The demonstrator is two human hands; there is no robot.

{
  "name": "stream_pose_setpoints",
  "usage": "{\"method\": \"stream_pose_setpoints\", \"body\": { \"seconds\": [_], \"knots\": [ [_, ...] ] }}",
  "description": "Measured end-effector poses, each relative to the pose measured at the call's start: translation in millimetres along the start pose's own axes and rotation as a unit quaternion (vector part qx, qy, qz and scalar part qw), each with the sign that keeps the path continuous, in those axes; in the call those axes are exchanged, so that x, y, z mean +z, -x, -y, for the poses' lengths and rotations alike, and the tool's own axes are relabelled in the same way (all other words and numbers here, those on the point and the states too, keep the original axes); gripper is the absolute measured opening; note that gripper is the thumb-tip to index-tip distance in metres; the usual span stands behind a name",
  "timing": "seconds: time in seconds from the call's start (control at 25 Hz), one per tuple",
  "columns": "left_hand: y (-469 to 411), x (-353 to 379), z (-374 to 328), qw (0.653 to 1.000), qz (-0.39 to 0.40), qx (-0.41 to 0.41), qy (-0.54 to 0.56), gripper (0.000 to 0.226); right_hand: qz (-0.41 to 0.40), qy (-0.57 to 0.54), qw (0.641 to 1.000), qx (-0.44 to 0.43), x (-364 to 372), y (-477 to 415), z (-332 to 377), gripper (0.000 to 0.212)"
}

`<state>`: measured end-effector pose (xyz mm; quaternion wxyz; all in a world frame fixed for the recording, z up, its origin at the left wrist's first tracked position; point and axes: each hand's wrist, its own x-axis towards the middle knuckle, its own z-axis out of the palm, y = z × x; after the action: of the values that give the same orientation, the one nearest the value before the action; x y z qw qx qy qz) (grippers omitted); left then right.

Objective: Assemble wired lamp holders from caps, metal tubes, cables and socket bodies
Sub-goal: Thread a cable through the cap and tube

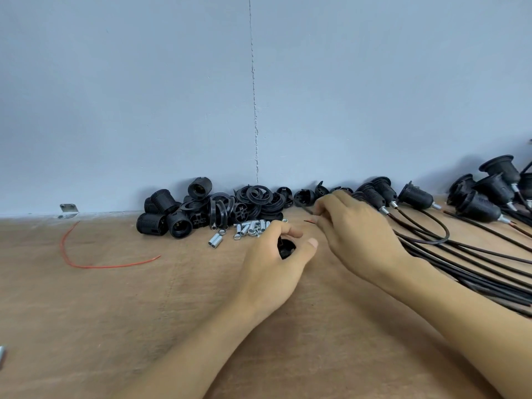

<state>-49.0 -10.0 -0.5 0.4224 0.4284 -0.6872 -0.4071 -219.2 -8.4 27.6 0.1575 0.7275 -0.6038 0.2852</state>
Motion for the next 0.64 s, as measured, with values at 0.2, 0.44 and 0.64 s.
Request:
{"method": "stream_pose_setpoints", "body": {
  "seconds": [0.2, 0.44, 0.64],
  "knots": [
    [-8.1, -2.0, -0.1, 0.991, 0.000, -0.068, 0.114, 0.031, 0.029, -0.160, 0.980, -0.114, 9.2, 10.8, 4.4, 0.006],
    [-9.2, -4.5, 0.7, 0.978, -0.039, -0.053, 0.196, 0.027, 0.037, -0.213, 0.976, -0.021, 16.8, 11.0, -3.9, 0.037],
    [-15.8, -10.5, 1.4, 0.951, -0.146, -0.083, 0.260, 0.028, 0.081, -0.212, 0.967, 0.117, 13.9, -1.0, -39.9, 0.028]
  ]
}}
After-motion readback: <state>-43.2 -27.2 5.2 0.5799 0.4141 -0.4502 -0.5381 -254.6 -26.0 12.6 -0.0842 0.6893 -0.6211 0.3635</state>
